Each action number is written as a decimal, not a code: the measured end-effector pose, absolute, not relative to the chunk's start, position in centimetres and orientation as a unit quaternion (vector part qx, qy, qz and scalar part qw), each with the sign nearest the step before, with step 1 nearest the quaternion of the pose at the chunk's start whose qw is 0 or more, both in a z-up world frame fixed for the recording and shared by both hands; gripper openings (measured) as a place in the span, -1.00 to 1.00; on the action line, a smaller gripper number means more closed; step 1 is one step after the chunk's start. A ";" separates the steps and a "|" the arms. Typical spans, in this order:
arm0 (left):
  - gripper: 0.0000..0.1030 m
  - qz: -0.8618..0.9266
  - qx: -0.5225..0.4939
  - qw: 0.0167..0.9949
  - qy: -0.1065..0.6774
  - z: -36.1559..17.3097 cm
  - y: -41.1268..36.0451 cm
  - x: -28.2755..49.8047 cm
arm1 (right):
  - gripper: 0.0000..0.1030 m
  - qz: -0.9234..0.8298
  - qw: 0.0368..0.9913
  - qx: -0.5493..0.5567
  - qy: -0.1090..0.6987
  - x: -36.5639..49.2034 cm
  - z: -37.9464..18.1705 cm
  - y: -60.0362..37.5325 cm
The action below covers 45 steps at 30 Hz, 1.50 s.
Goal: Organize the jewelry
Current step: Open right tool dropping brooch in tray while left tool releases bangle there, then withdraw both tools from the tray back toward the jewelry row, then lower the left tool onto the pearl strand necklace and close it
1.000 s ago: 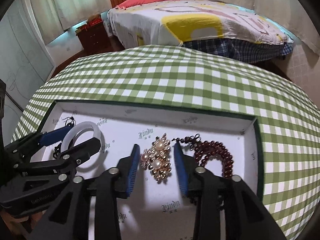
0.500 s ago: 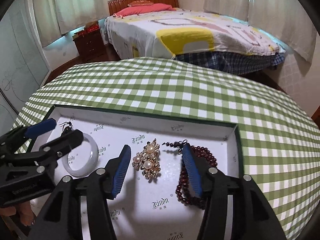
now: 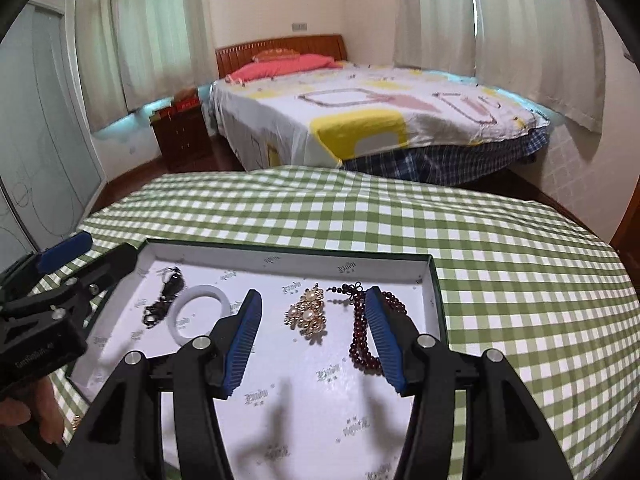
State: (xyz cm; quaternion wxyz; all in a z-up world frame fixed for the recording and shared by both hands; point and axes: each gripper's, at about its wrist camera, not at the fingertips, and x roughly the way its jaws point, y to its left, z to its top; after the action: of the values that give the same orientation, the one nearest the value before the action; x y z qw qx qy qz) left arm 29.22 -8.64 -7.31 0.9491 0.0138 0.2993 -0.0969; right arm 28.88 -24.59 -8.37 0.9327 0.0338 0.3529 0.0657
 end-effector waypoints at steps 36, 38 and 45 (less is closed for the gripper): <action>0.54 -0.120 0.010 0.937 0.326 -12.1 -9.0 11.0 | 0.04 0.027 0.940 0.020 0.340 10.2 -13.7 -26.1; 0.54 -0.124 0.013 0.935 0.331 -12.5 -9.5 10.4 | 0.04 0.024 0.940 0.021 0.340 9.6 -13.8 -26.4; 0.54 -0.135 0.029 0.927 0.350 -13.8 -11.5 9.2 | 0.04 0.006 0.938 0.042 0.343 8.3 -14.2 -28.7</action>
State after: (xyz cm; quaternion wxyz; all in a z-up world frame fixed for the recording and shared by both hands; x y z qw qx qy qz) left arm 9.25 -11.46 -13.76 0.9266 0.0286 0.3497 -0.1352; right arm 8.34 -28.65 -14.18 0.9384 0.0416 0.3429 0.0063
